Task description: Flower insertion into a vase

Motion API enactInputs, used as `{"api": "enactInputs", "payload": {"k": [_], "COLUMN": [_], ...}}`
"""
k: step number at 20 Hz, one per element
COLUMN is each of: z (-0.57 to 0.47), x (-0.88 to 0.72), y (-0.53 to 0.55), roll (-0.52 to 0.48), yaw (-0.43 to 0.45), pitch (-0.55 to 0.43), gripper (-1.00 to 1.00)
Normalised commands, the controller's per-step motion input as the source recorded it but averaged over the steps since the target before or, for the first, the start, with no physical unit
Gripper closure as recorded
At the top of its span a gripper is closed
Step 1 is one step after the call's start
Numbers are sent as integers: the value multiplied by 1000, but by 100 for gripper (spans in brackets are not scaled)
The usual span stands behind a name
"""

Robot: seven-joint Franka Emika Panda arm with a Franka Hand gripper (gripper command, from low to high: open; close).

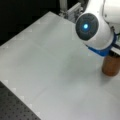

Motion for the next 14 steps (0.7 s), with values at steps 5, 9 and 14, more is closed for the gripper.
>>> {"api": "enactInputs", "payload": {"k": [5, 9, 14], "z": [-179, -161, -70], "x": [384, 39, -211], "y": [-296, -352, -339], "roll": [-91, -33, -42], "yaw": [47, 90, 106], "pitch": [-558, -686, -584], "gripper": [-100, -100, -100]}}
